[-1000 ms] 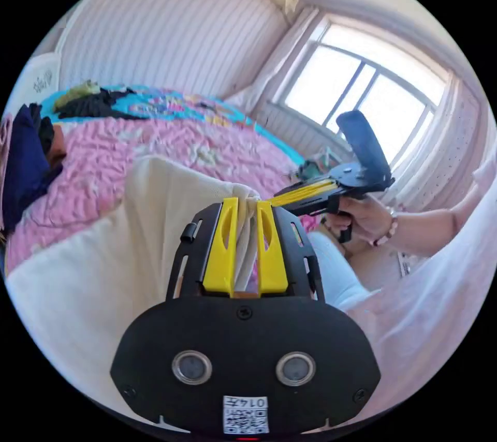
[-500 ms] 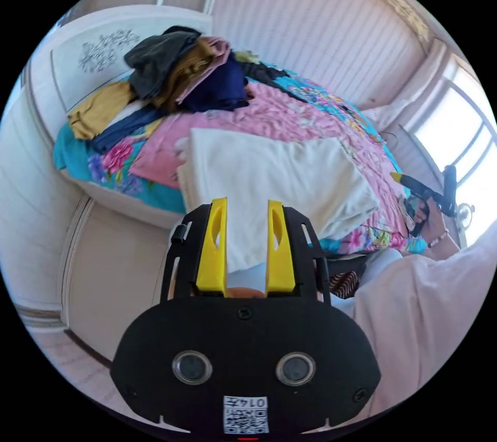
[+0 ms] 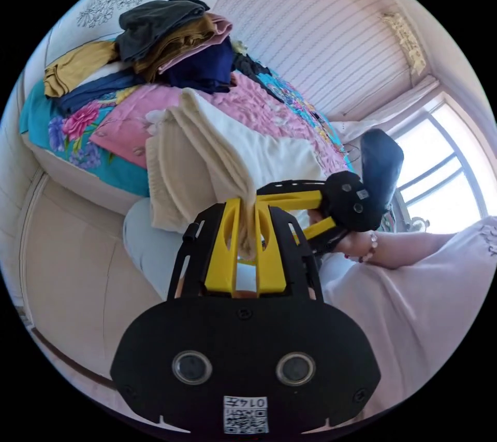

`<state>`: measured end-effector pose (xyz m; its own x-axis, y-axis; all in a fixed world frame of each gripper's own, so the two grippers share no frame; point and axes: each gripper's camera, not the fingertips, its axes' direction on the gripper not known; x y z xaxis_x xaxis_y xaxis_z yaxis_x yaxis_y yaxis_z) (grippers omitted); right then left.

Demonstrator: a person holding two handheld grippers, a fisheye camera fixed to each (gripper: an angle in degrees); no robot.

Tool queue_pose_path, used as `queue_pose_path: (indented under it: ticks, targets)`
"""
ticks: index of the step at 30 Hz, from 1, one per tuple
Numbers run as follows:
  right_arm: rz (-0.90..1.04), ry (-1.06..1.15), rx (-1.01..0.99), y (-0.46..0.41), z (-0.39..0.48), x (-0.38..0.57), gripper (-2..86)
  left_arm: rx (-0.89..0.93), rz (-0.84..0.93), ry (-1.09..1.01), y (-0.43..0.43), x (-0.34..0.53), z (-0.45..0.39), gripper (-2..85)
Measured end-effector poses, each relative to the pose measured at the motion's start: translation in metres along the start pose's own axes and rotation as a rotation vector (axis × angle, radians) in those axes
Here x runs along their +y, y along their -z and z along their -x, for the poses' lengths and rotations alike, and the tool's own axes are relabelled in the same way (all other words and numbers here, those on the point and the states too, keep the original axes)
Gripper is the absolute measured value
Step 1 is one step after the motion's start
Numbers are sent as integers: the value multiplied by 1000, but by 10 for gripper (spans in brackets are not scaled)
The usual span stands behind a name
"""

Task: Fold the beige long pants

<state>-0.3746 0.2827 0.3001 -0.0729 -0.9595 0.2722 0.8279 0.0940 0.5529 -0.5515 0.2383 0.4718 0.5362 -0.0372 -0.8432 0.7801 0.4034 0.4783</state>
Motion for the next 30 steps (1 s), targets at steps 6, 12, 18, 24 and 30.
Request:
queue_pose_path:
  ticks: [6, 12, 18, 24, 30]
  targets:
    - [55, -81, -25, -14, -7, -2, 126, -93, 0, 6, 9, 4, 7, 52]
    - [100, -100, -16, -9, -14, 0, 56, -168, -91, 80, 39, 7, 47, 57]
    - [-50, -246, -97, 47, -33, 35, 38, -230, -98, 59, 35, -8, 70, 94]
    - [-361, -566, -88, 161, -66, 141, 32, -208, -83, -26, 3, -33, 69, 135]
    - [-512, -826, 257, 295, -50, 269, 30, -228, 19, 89, -32, -47, 79, 130]
